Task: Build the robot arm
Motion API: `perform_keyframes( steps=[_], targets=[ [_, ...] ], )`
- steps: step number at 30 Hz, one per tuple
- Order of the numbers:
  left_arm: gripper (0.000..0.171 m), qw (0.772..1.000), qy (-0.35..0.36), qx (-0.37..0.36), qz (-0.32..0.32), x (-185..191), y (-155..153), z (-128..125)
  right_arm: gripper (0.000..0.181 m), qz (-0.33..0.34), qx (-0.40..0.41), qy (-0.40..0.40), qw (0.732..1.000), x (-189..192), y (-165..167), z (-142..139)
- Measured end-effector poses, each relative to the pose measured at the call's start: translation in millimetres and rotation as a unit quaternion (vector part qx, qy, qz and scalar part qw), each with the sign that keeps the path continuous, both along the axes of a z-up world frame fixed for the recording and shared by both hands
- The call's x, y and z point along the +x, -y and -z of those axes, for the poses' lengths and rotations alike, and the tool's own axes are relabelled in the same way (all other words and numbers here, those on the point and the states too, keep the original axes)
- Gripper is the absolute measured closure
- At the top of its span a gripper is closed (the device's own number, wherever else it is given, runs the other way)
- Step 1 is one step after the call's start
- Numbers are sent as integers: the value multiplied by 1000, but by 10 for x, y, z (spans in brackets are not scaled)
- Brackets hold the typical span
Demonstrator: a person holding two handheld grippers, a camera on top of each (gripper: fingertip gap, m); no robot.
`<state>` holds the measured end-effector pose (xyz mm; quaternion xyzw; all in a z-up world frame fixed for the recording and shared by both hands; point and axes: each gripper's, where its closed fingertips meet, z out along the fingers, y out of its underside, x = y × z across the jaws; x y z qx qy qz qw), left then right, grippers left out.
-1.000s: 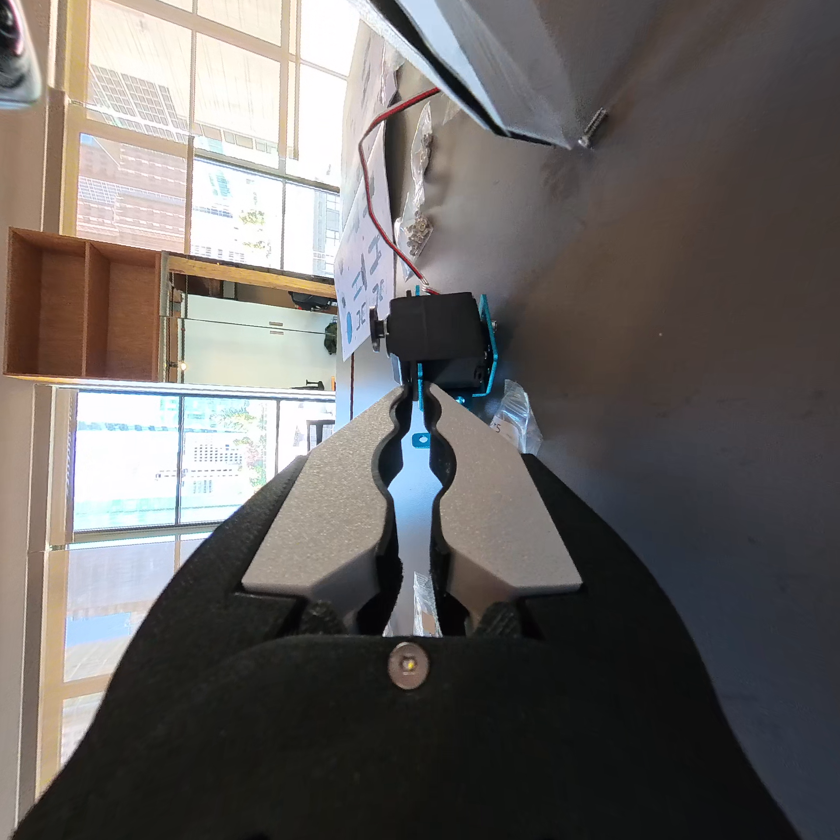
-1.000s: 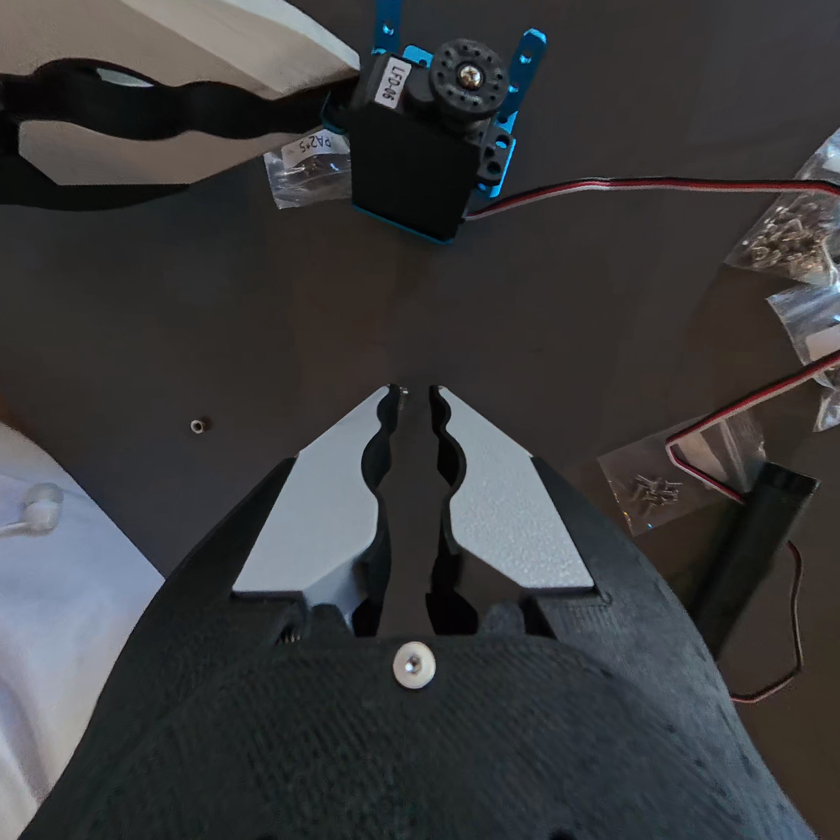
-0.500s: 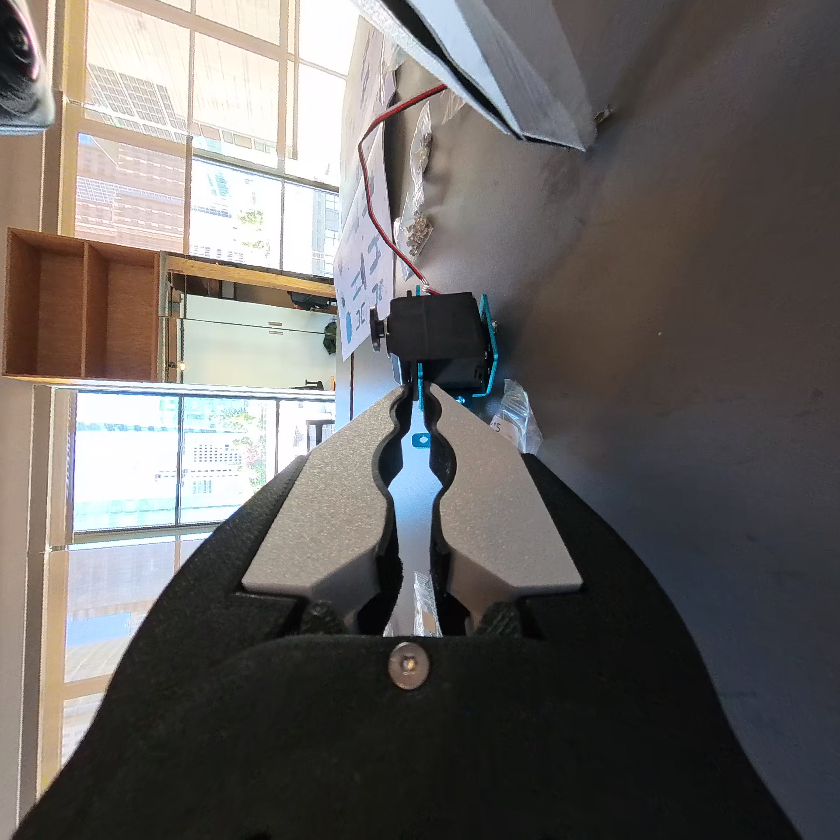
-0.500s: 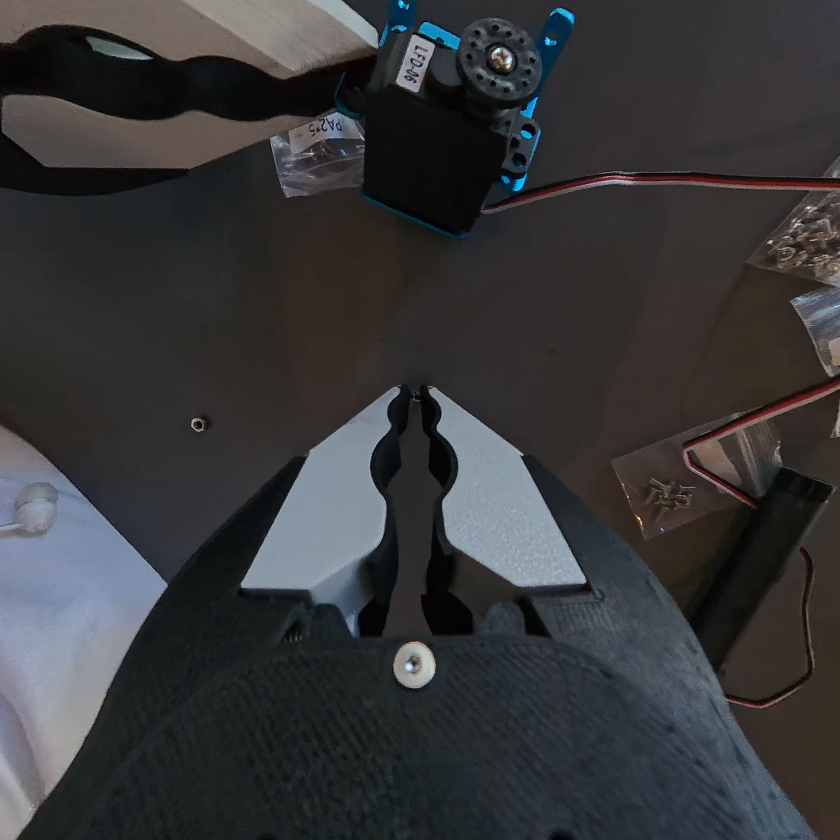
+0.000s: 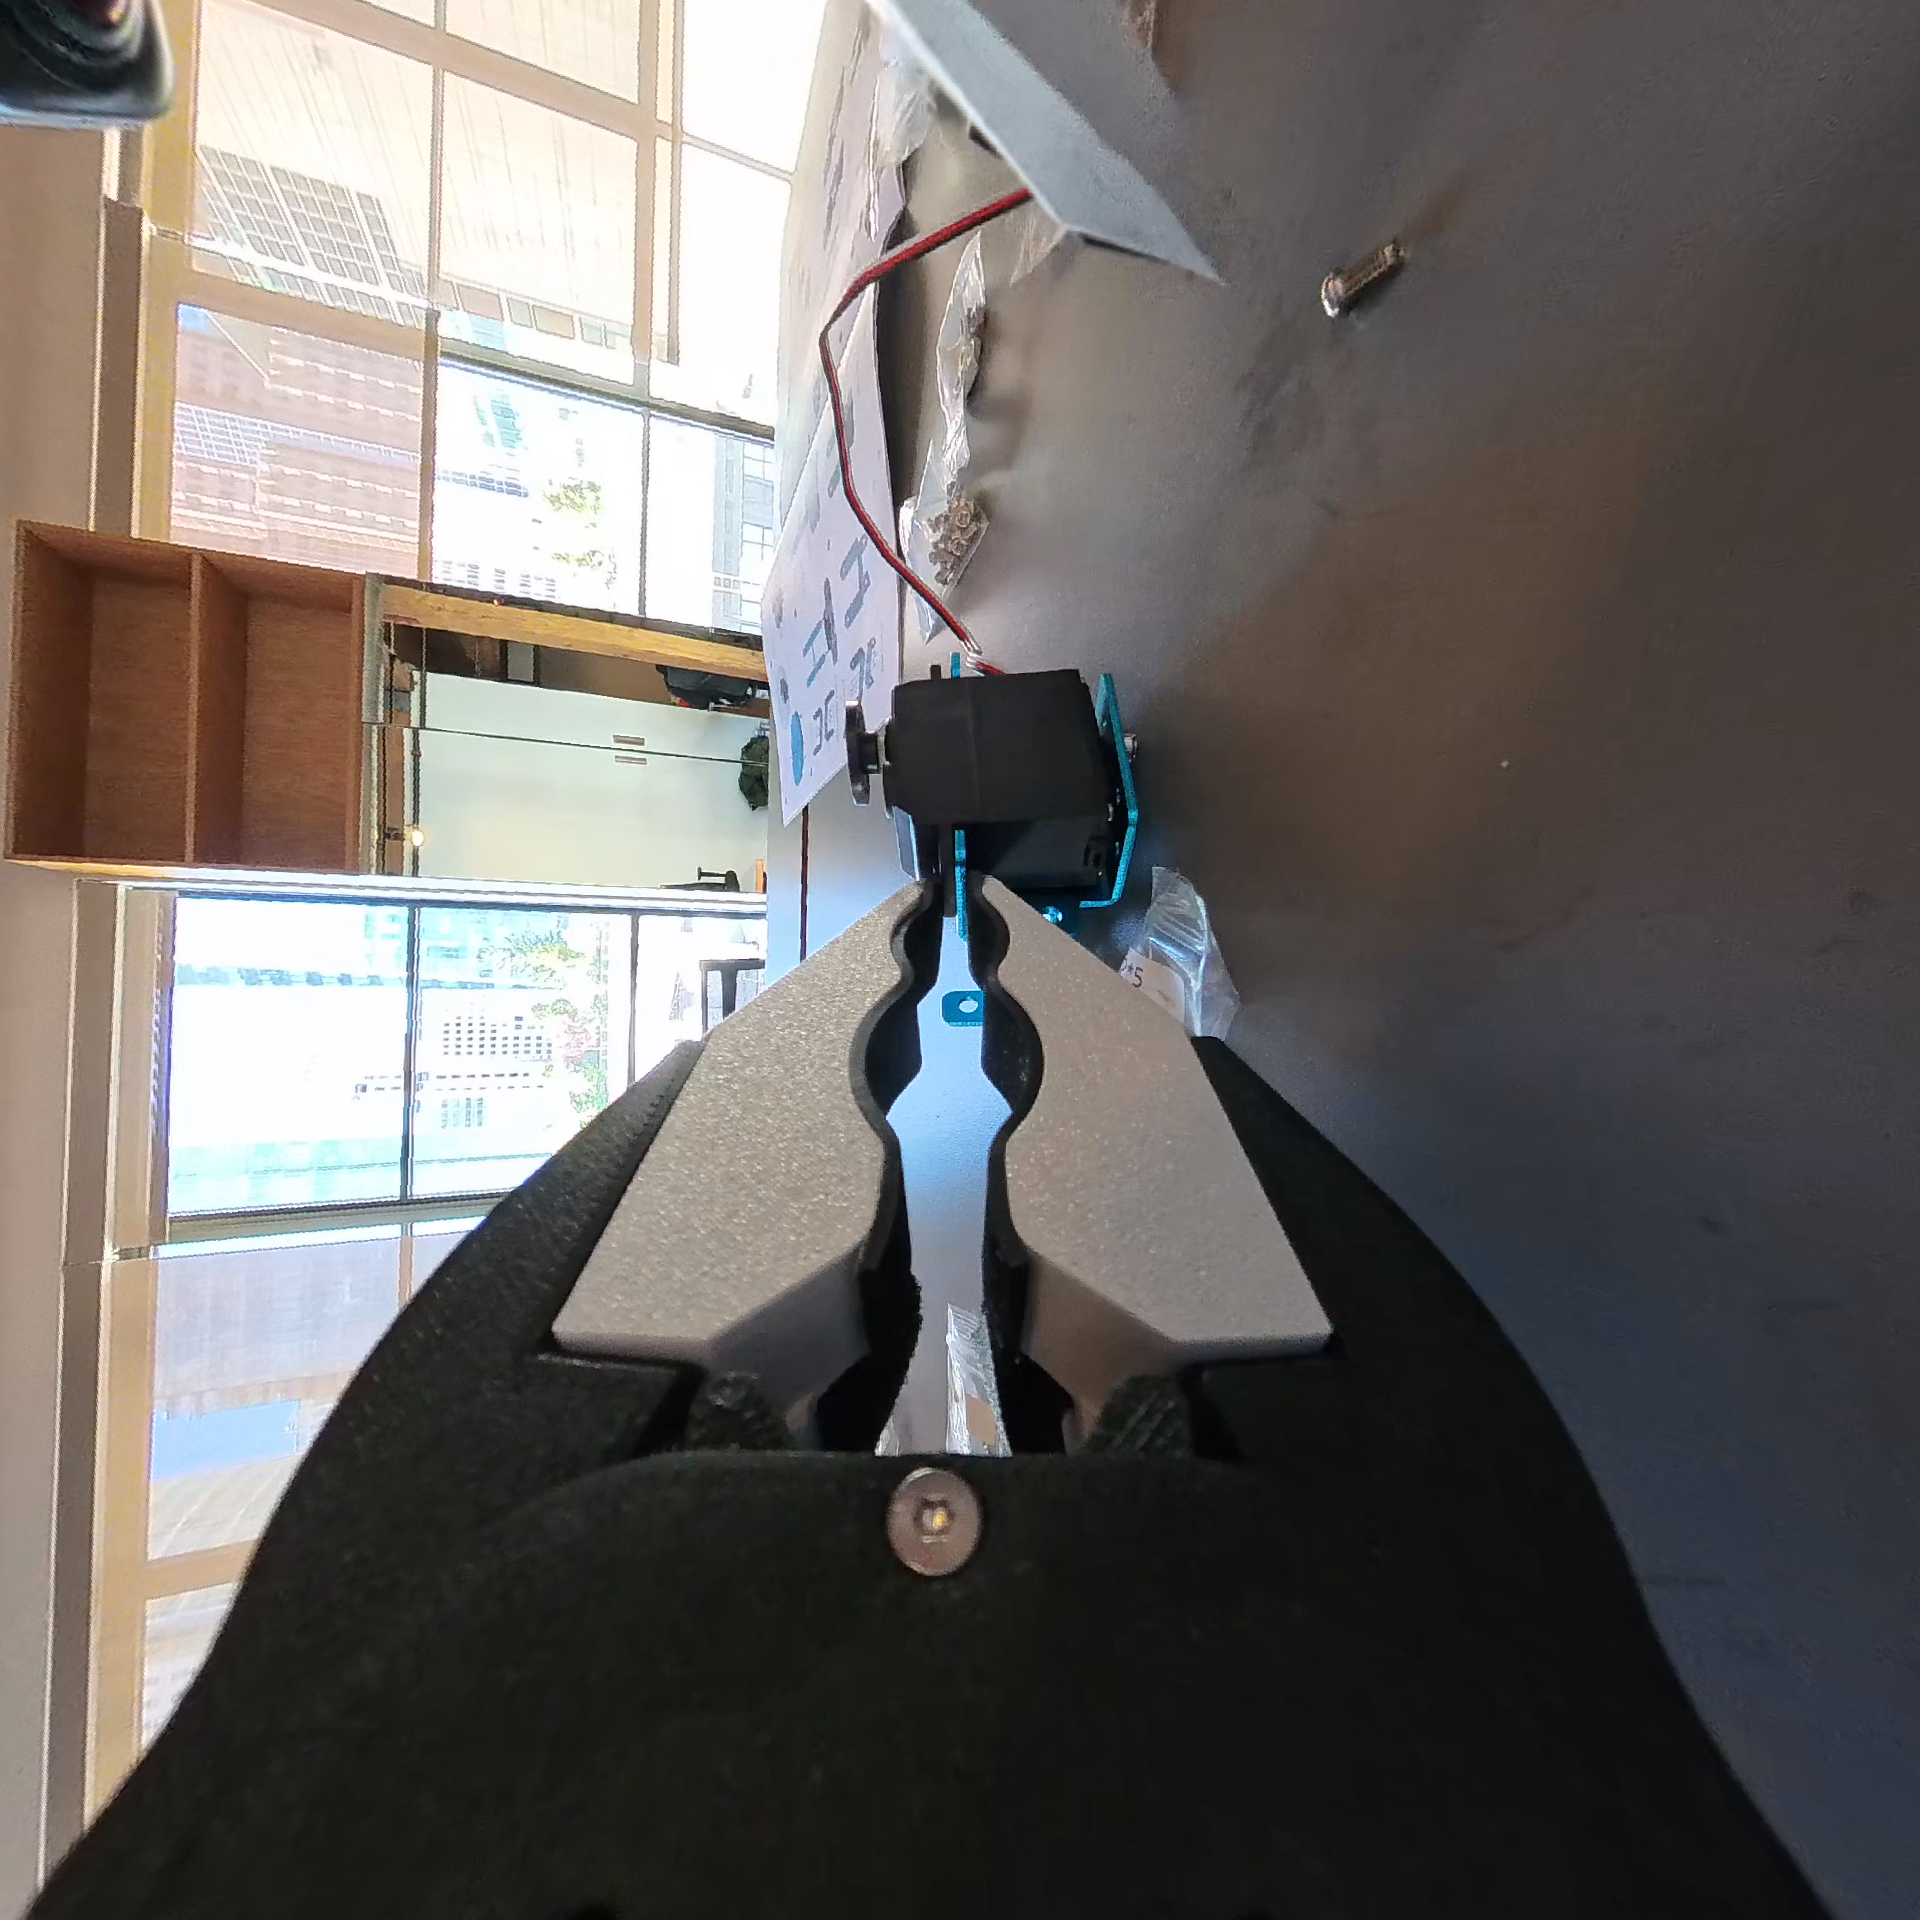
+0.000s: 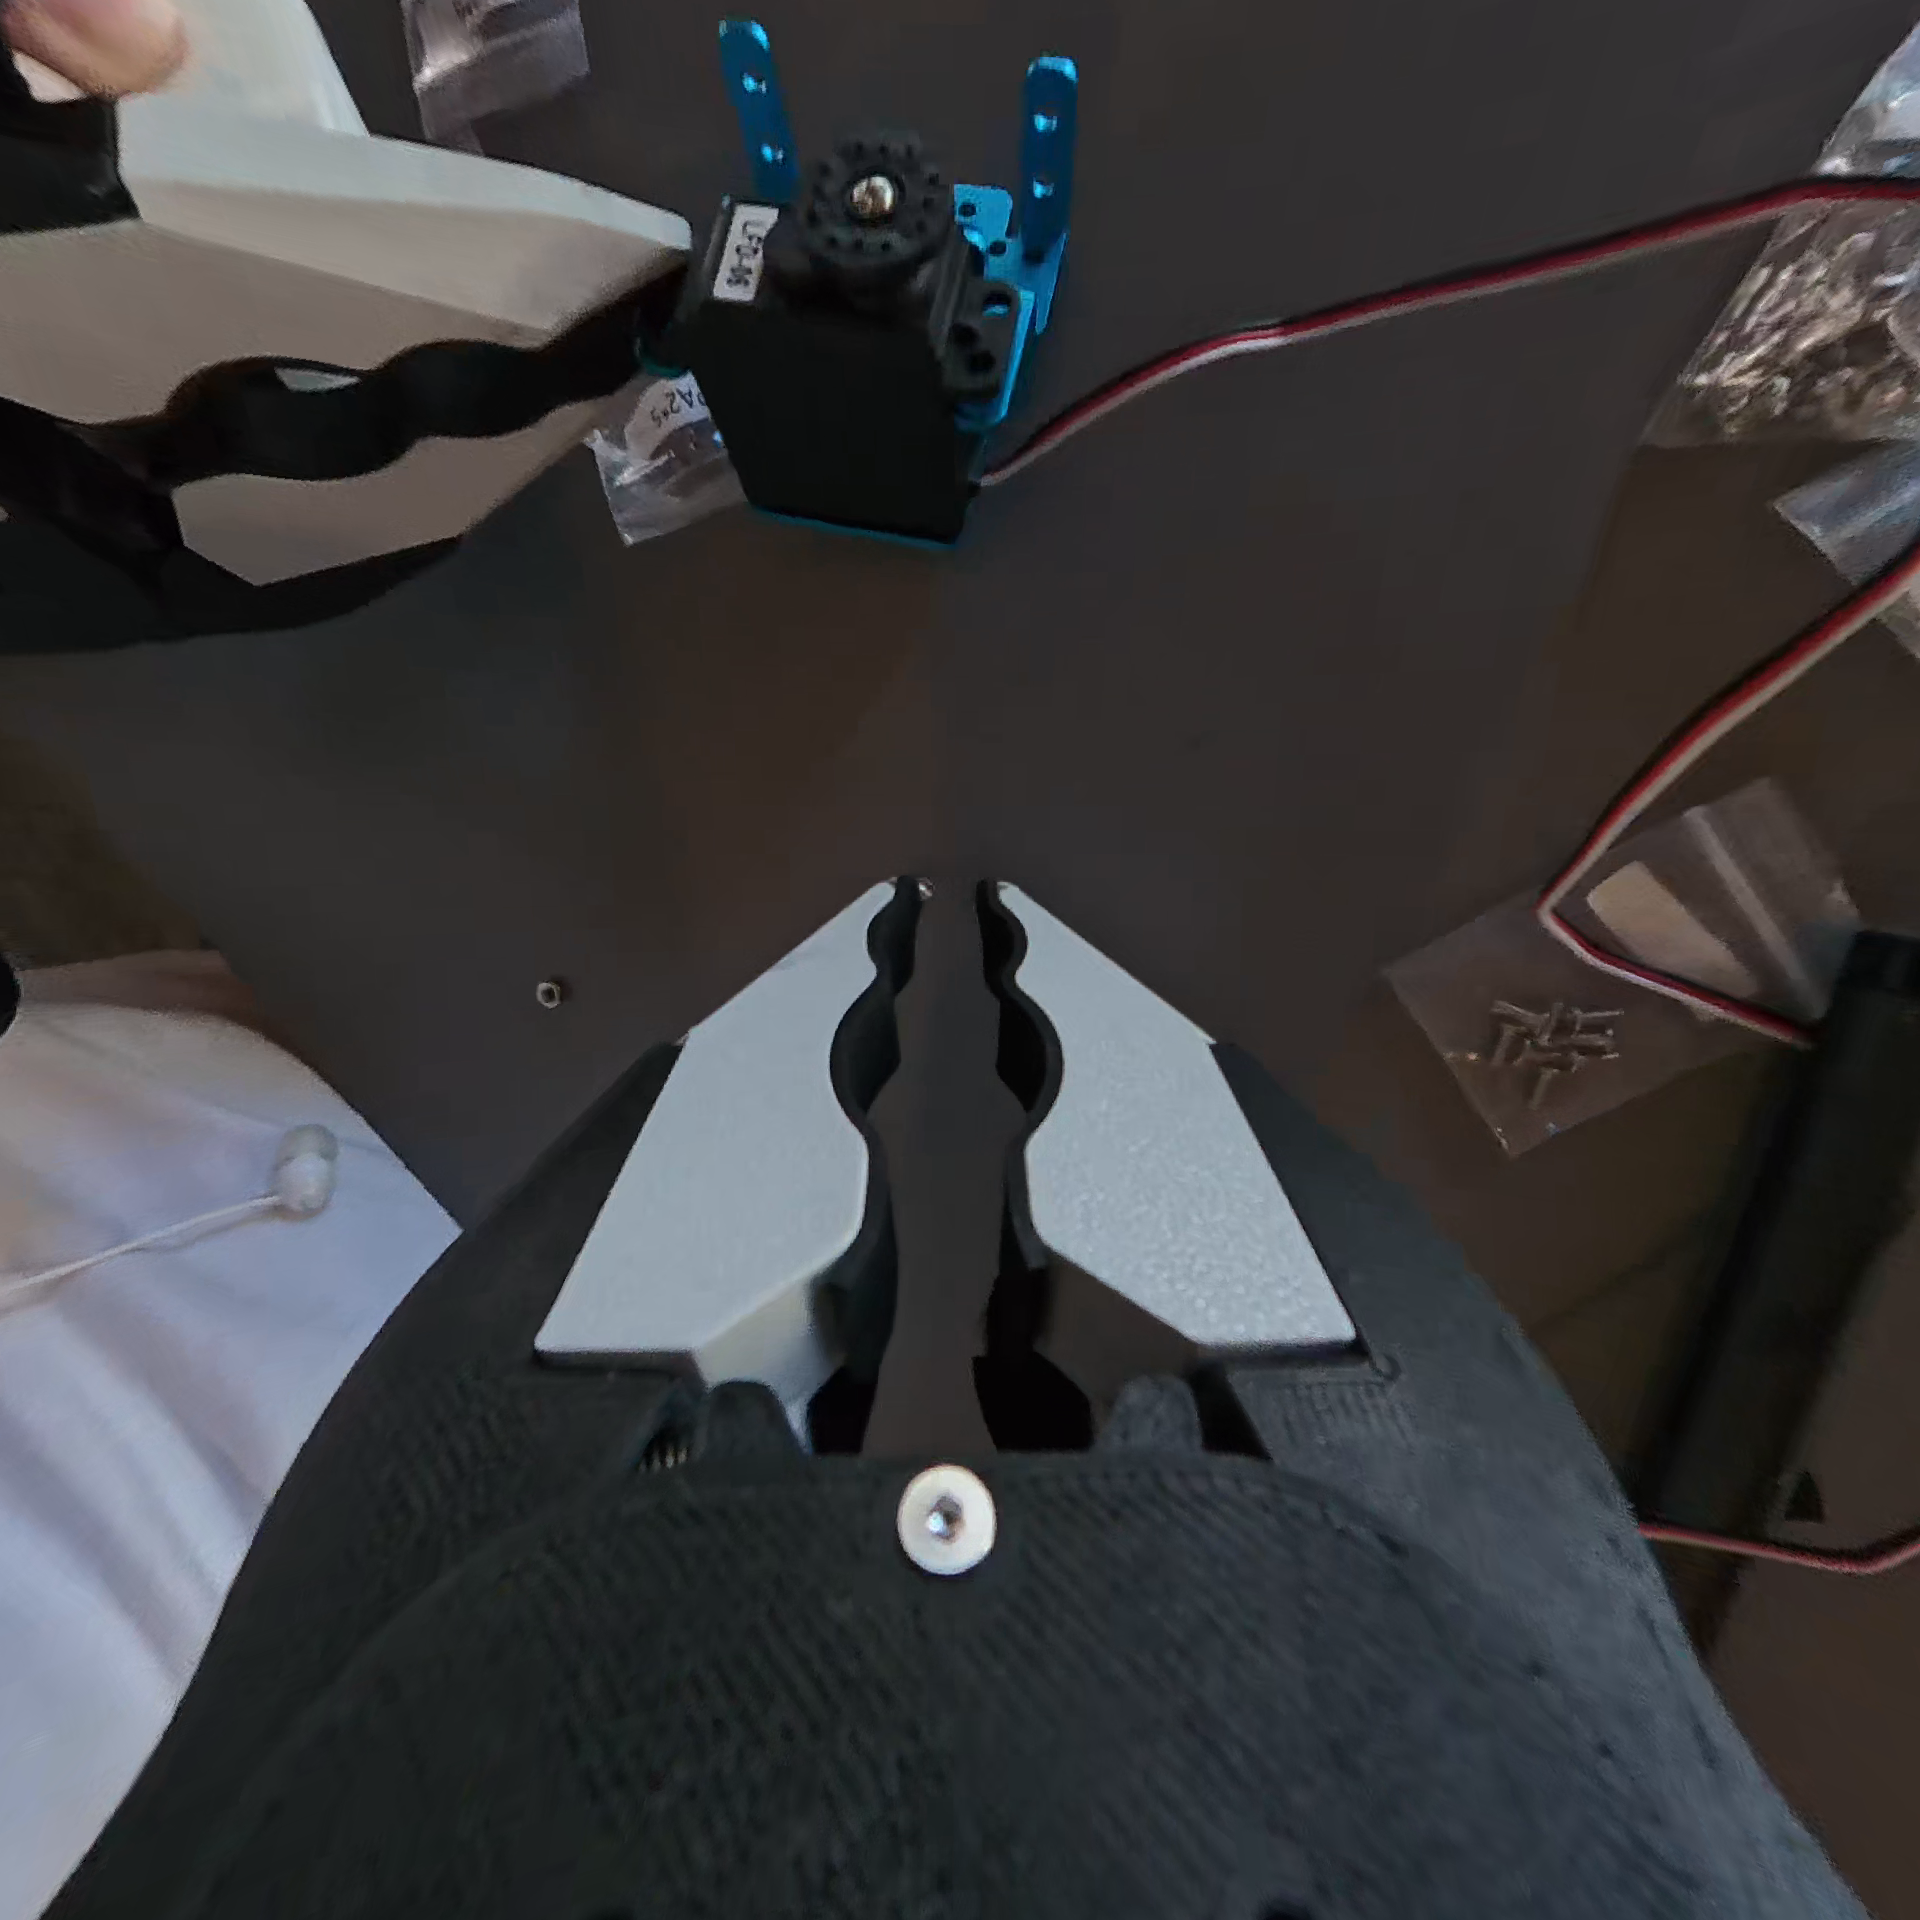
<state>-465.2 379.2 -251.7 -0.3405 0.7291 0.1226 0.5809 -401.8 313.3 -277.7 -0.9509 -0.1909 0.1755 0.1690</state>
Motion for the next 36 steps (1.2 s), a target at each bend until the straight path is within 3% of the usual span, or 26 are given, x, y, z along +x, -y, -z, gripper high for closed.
perform_keyframes(
  steps=[16, 26, 32, 36],
  targets=[
    [168, 1000, 1, -3, 2, 4, 19, 1, 166, 20, 9, 84, 996, -26, 4, 141],
    [168, 1000, 0, -3, 2, 5, 19, 1, 180, -37, 33, 144, 988, -84, 46, 159],
    [168, 1000, 0, -4, 1, 0, 12, 2, 179, -22, 62, 92, 994, -58, -8, 3],
    [168, 1000, 0, -4, 1, 0, 12, 2, 170, 15, 11, 29, 999, -23, 125, 5]
  ],
)
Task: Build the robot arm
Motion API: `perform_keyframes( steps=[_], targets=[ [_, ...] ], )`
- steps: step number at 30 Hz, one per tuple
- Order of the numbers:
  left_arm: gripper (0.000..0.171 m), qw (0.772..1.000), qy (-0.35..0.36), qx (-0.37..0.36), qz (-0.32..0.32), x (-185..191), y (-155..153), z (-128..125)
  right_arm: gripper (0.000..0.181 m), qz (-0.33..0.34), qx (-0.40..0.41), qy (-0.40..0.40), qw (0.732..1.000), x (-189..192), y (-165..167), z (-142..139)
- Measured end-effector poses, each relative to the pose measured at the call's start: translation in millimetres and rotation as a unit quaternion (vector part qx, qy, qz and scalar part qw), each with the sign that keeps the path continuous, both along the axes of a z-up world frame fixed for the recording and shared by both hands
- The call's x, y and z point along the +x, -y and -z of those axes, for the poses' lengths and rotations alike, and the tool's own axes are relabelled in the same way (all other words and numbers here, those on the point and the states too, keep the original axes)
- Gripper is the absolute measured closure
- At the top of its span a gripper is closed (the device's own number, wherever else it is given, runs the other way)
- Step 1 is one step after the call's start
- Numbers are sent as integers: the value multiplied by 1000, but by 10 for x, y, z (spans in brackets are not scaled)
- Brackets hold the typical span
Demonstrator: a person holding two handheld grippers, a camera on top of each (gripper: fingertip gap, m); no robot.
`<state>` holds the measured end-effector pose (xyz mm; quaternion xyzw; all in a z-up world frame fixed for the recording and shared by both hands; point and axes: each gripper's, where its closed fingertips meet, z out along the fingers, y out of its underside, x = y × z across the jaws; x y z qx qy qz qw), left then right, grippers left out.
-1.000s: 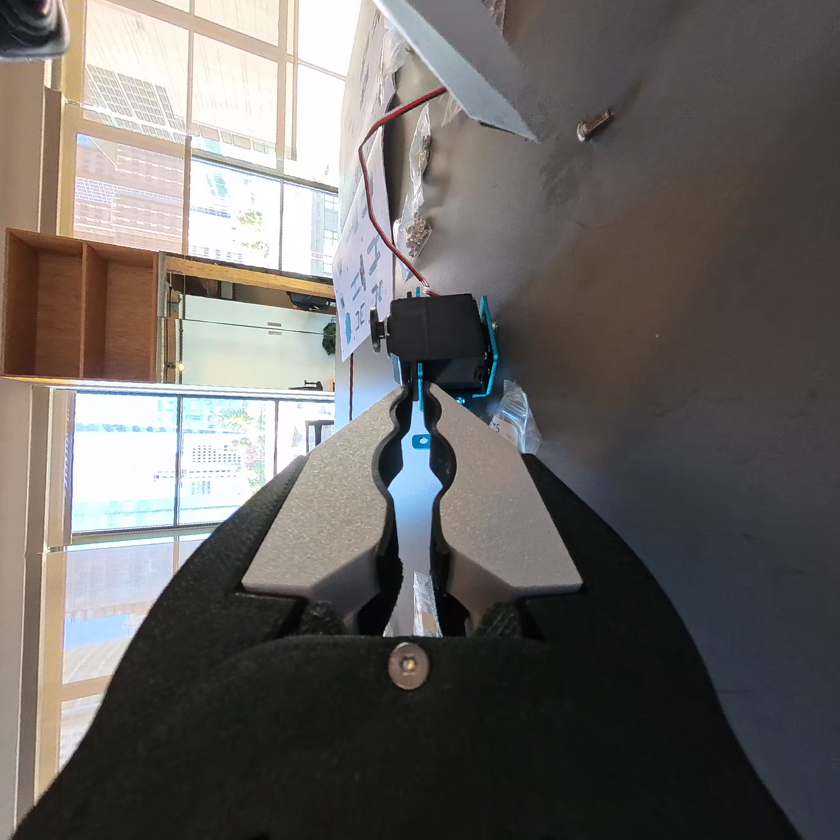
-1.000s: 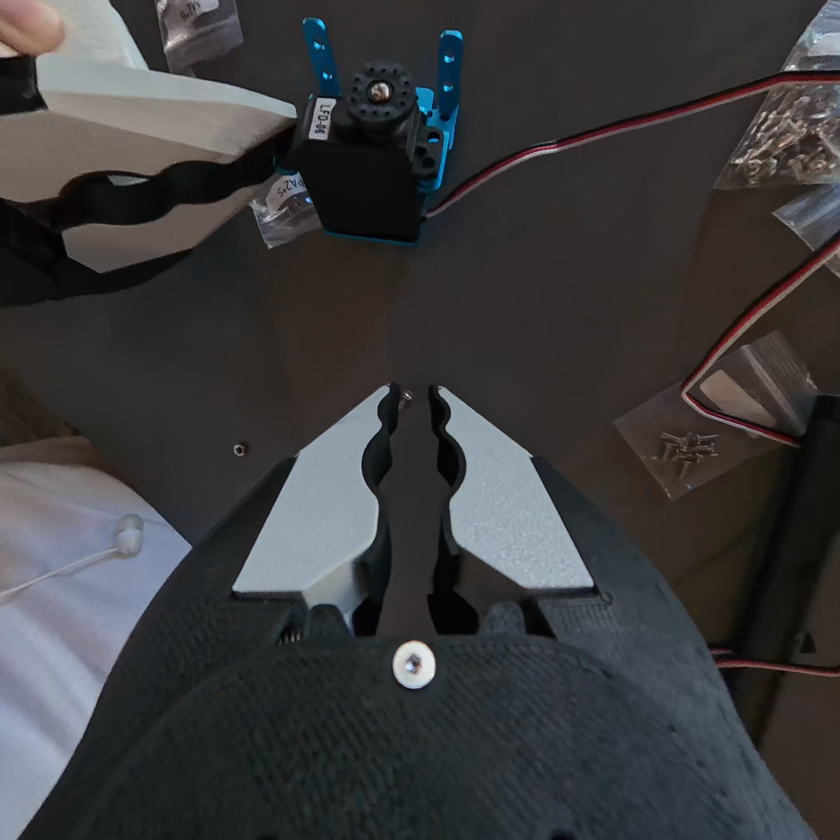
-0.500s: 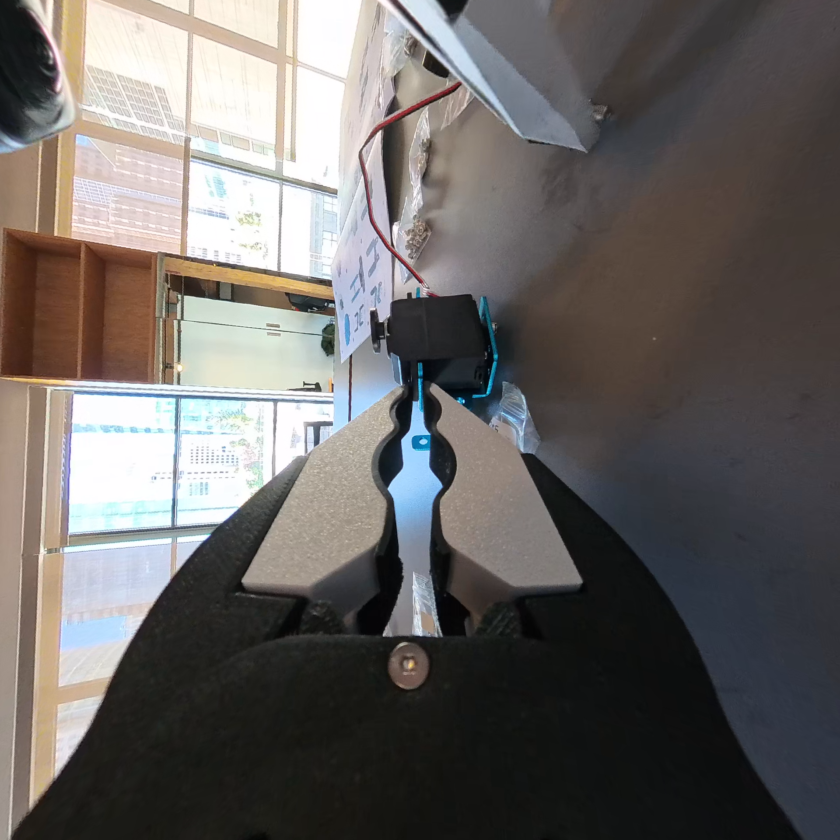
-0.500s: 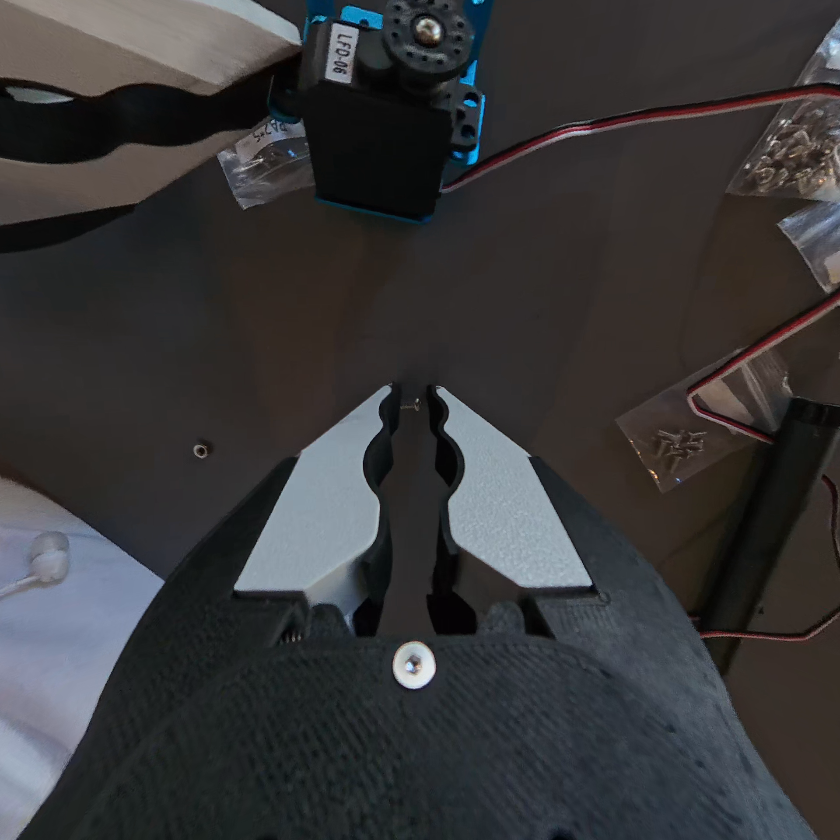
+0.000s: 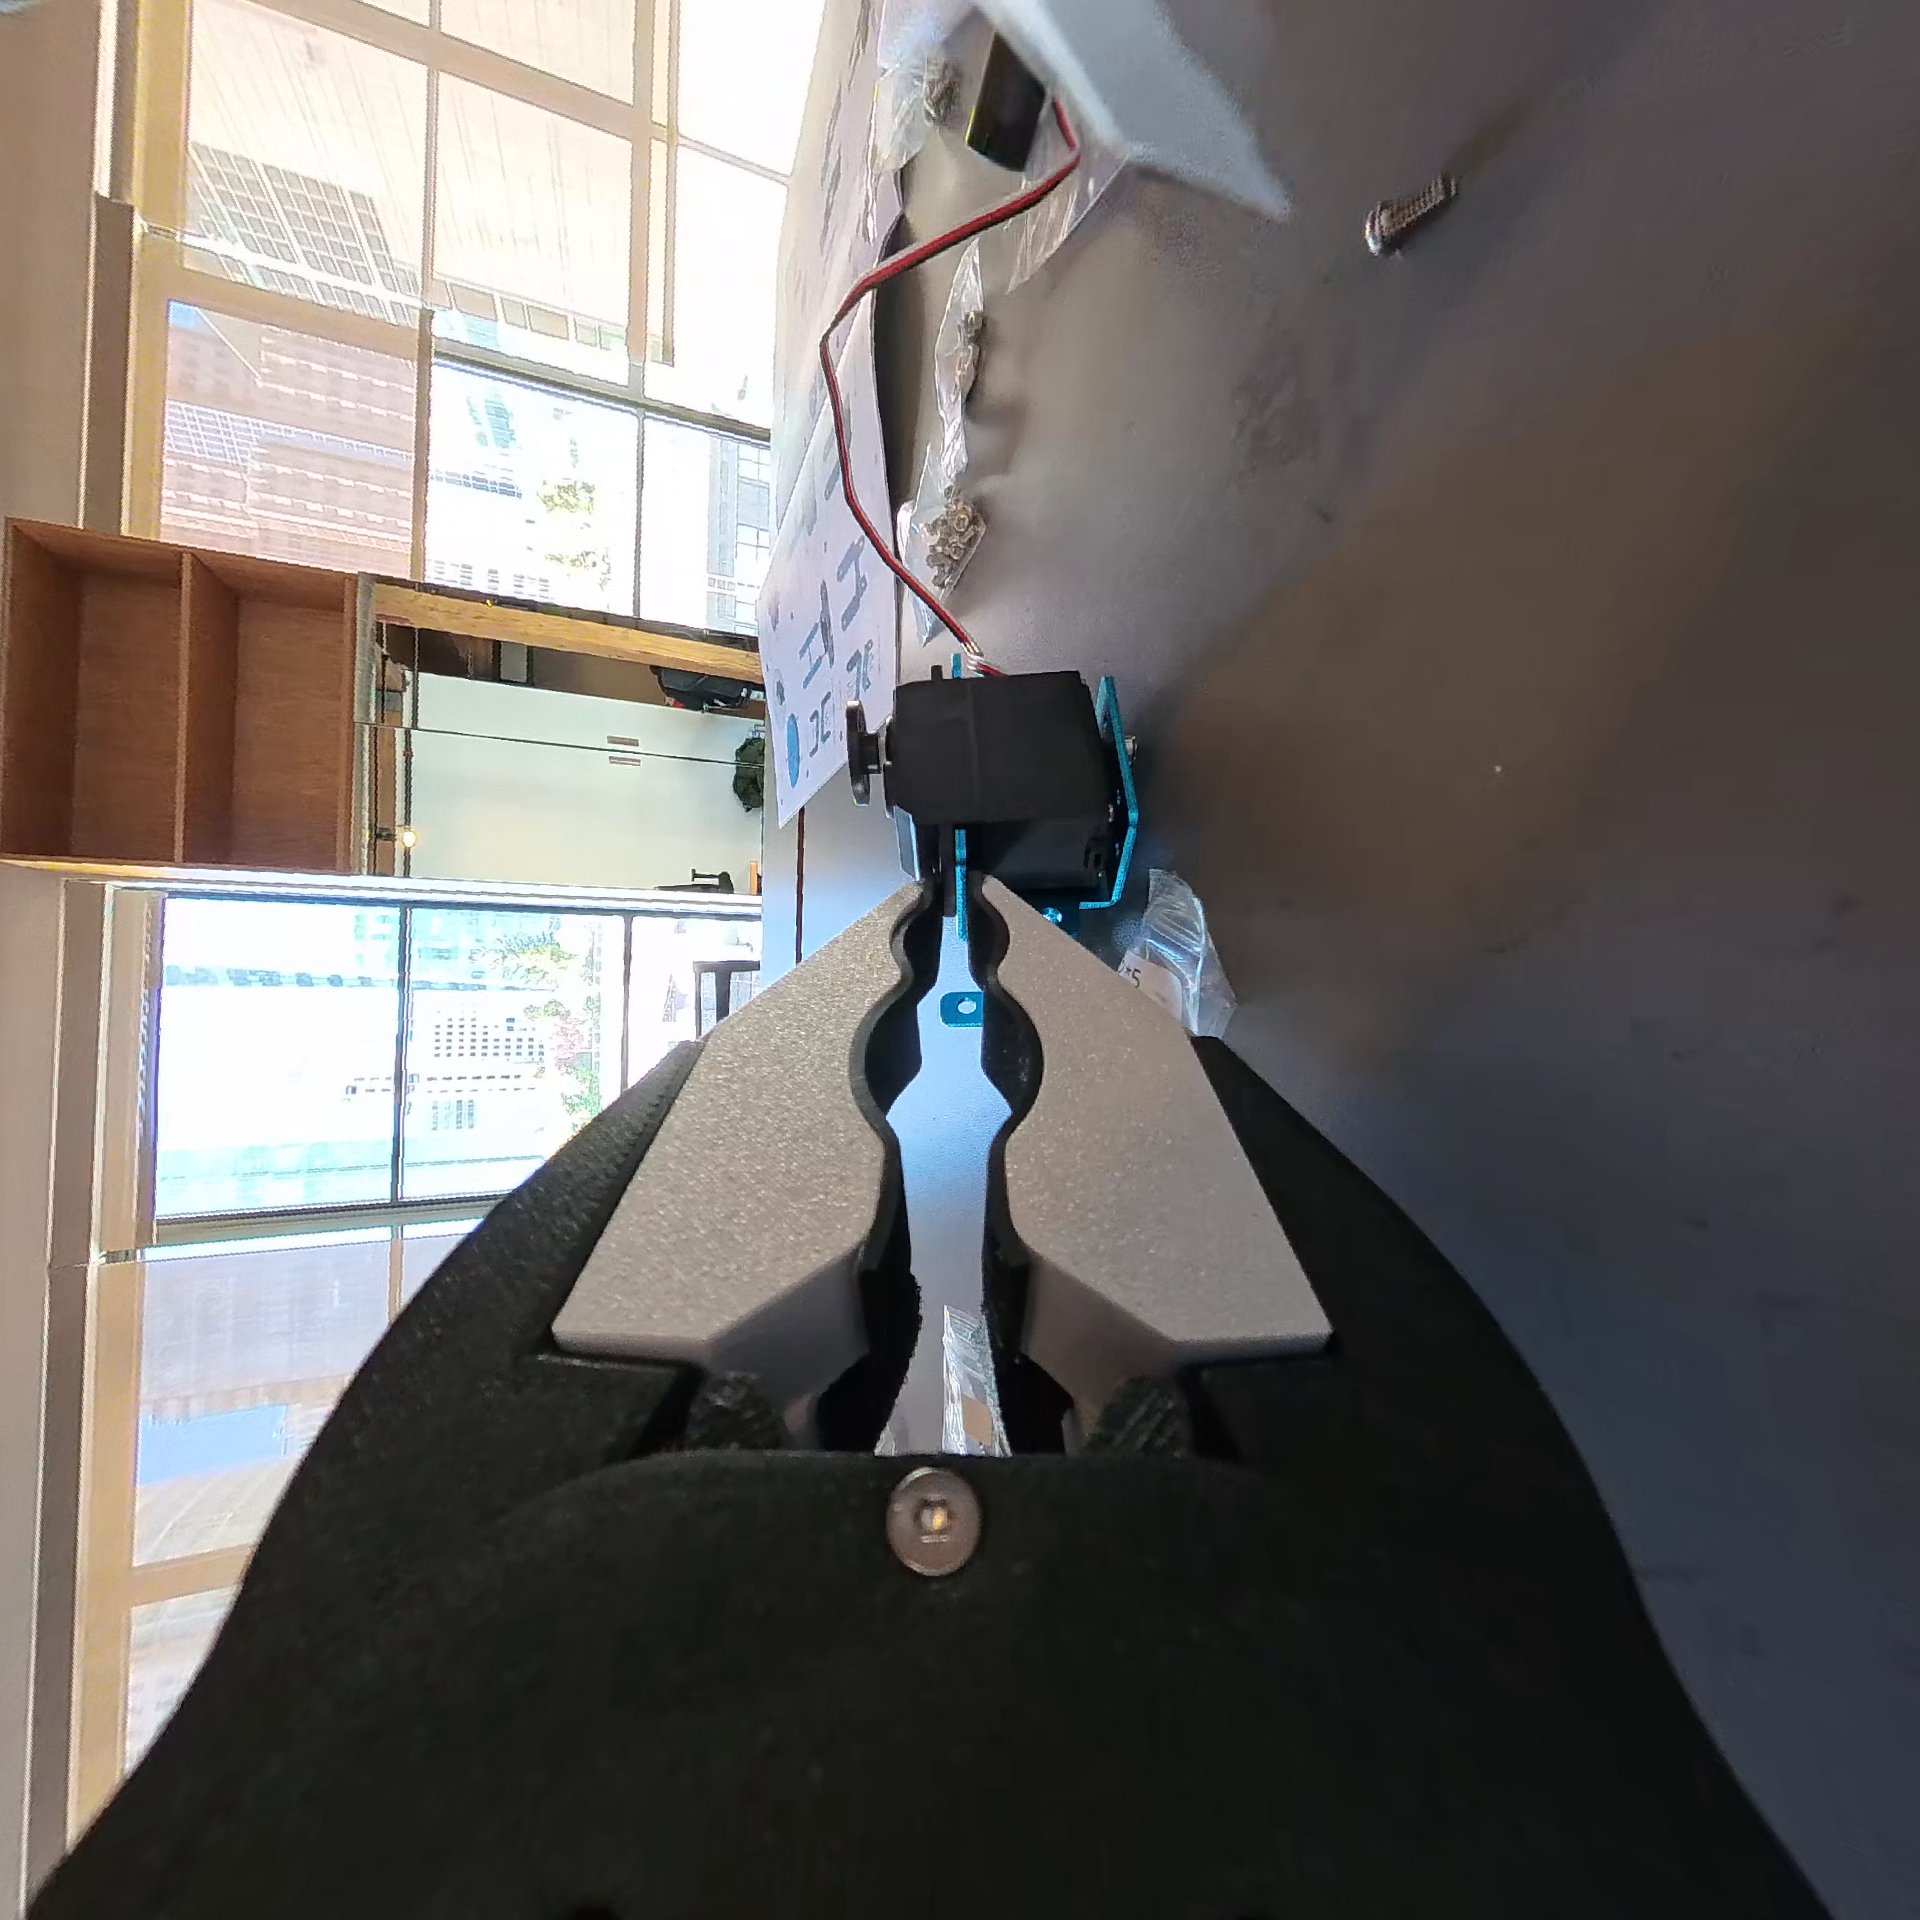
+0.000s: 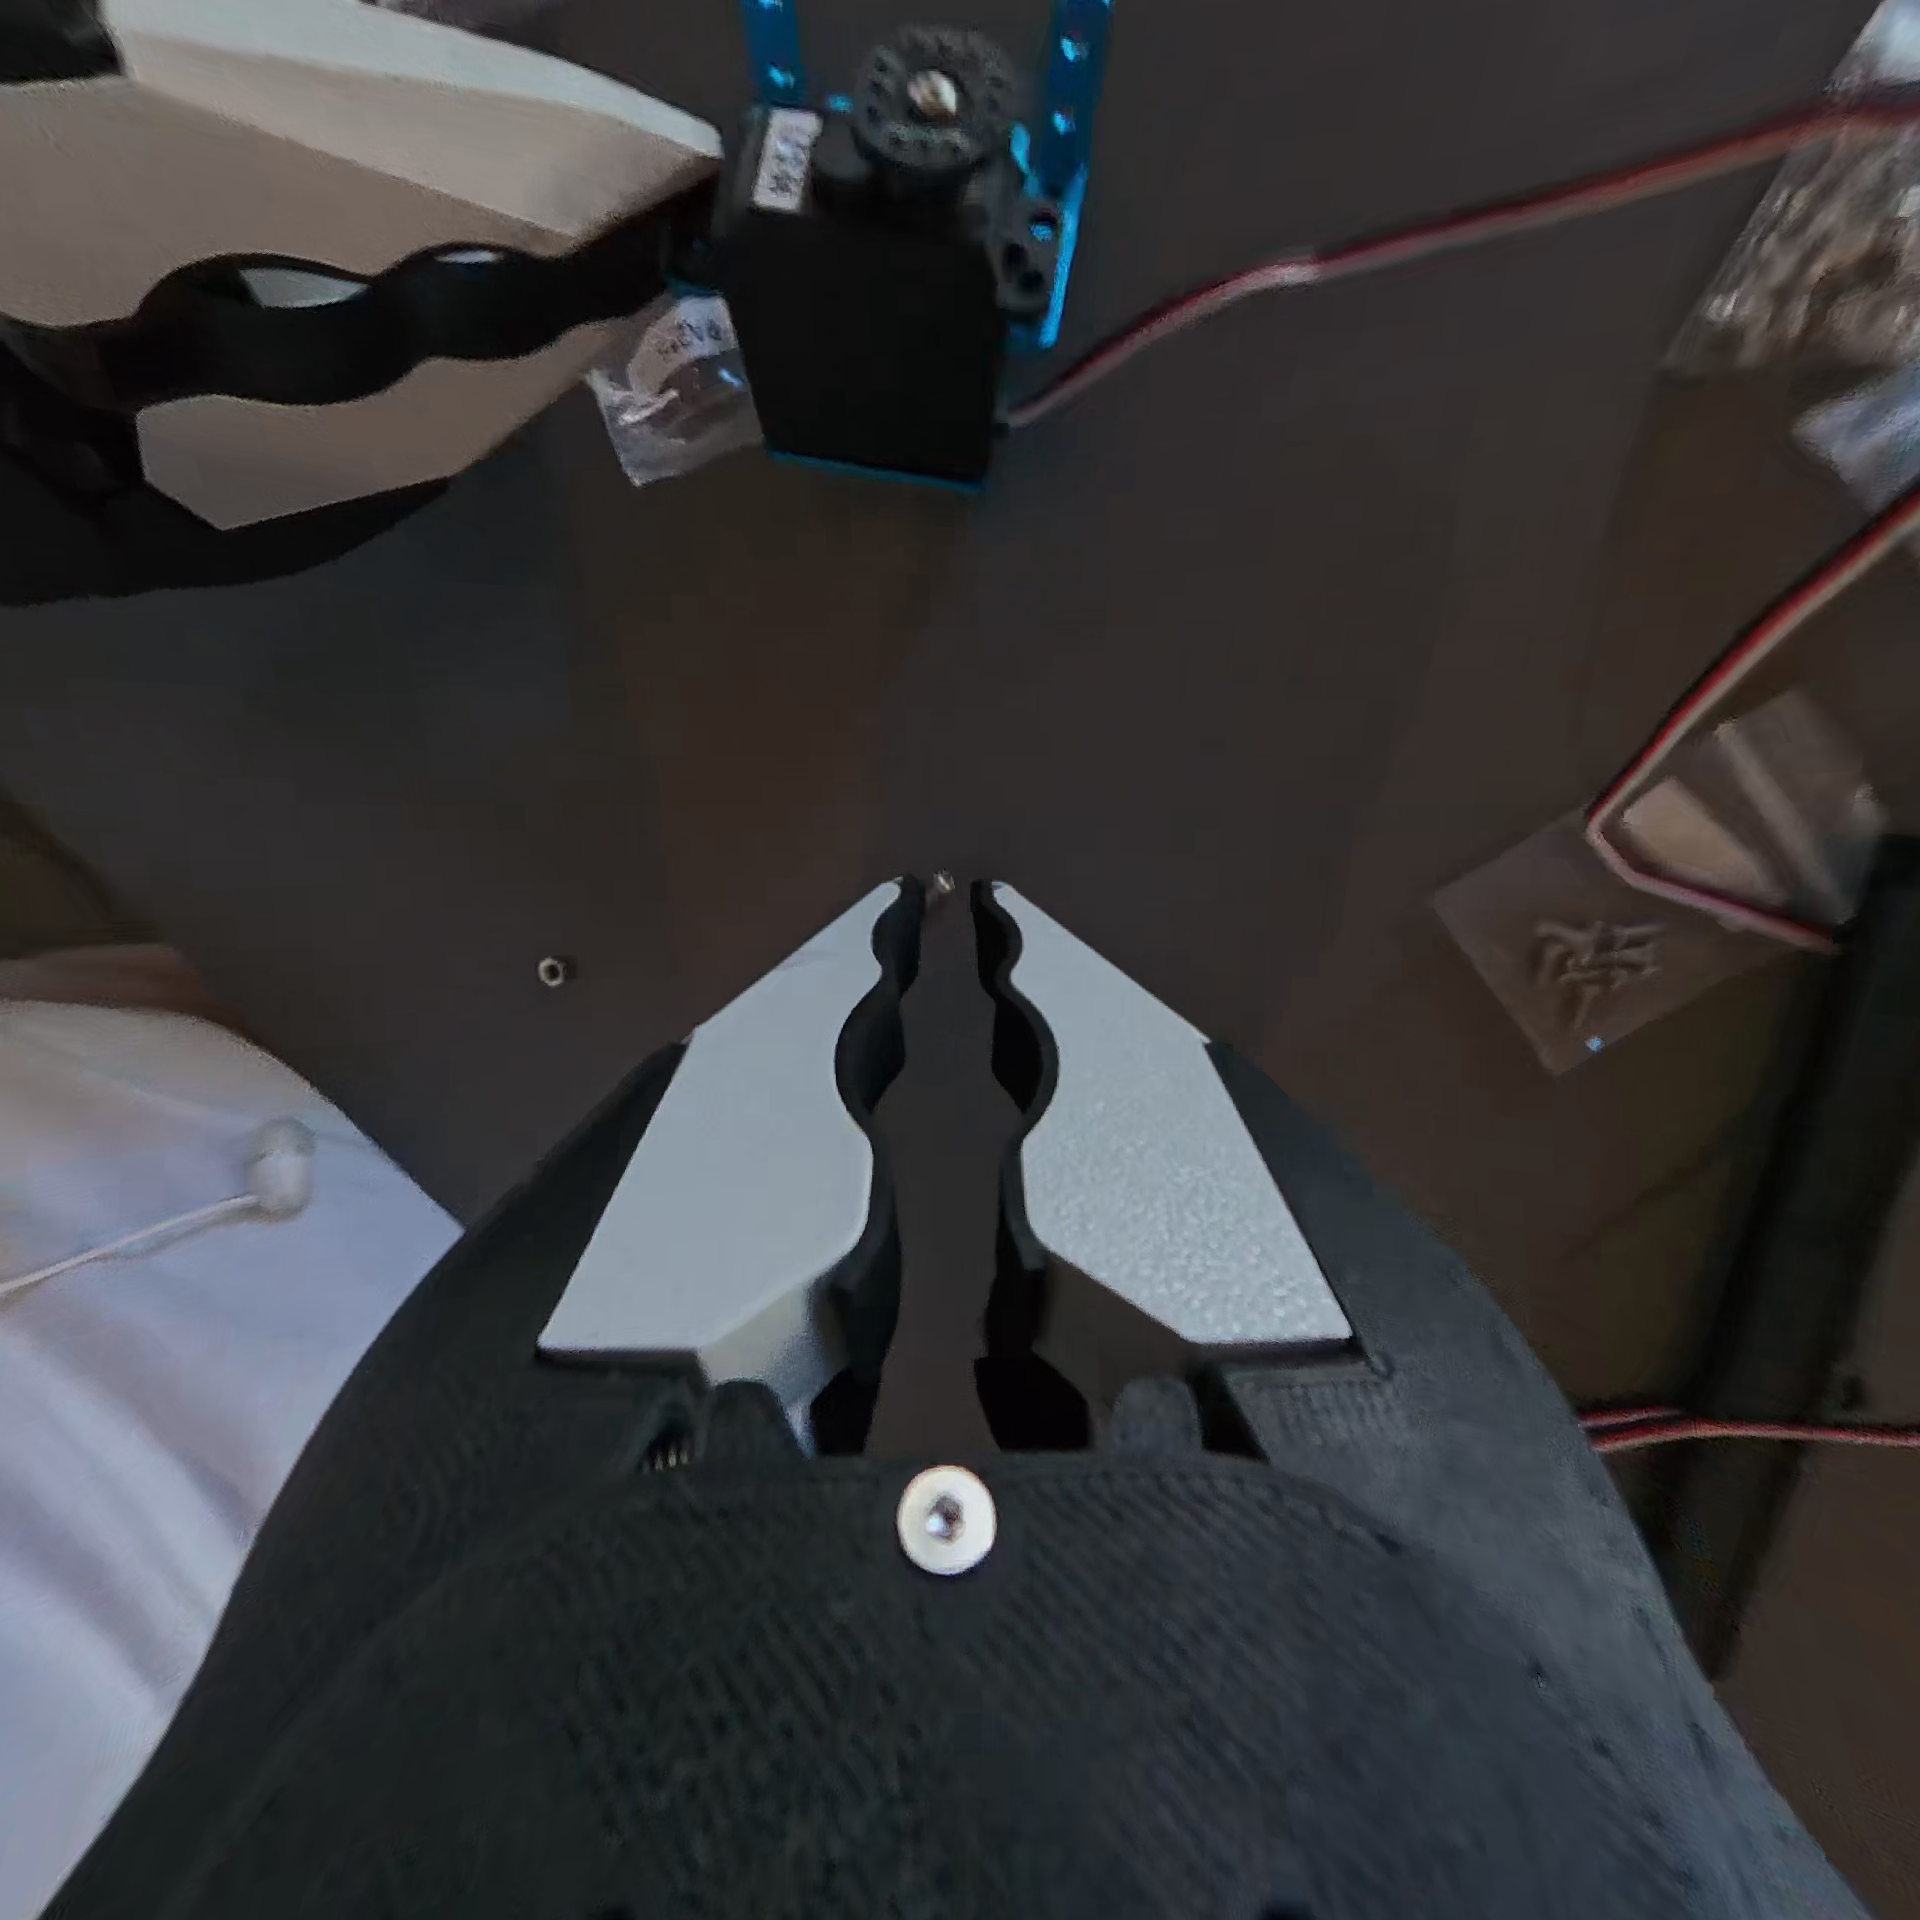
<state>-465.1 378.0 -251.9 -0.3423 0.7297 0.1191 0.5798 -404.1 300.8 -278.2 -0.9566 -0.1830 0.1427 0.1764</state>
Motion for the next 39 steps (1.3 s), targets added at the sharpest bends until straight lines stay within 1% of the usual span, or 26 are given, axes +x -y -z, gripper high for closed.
perform_keyframes(
  steps=[3, 6, 13, 20, 23, 27, 31, 33, 37, 39],
  targets=[
    [168, 1000, 1, 0, 0, 3, 1, 0, 167, 38, -24, -12, 999, 65, 48, 78],
    [168, 1000, 0, -1, 0, 3, 2, -1, 167, 44, -20, -29, 998, -14, 44, 65],
    [168, 1000, 1, -2, 2, 3, 13, -2, 167, 45, -13, -6, 999, -38, 12, 120],
    [168, 1000, 1, -3, 2, 1, 13, -2, 170, 6, 13, 28, 1000, -96, -15, 130],
    [168, 1000, 1, -3, 2, 0, 12, -2, 168, -18, 15, 38, 999, -120, 15, 132],
    [168, 1000, 1, -4, 0, -5, 2, -2, 165, -47, 41, 67, 996, -113, 42, 137],
    [168, 1000, 1, -4, 0, -6, -1, -3, 162, -52, 56, 66, 995, -114, 66, 128],
    [168, 1000, 2, -6, 0, -6, 1, -3, 162, -43, 61, 60, 995, -105, 62, 123],
    [168, 1000, 3, -7, 1, -1, 2, -4, 163, -22, 49, 17, 998, -187, 65, 119],
    [168, 1000, 4, -8, 1, -1, 2, -5, 165, -21, 52, 25, 998, -197, 56, 124]
  ],
)
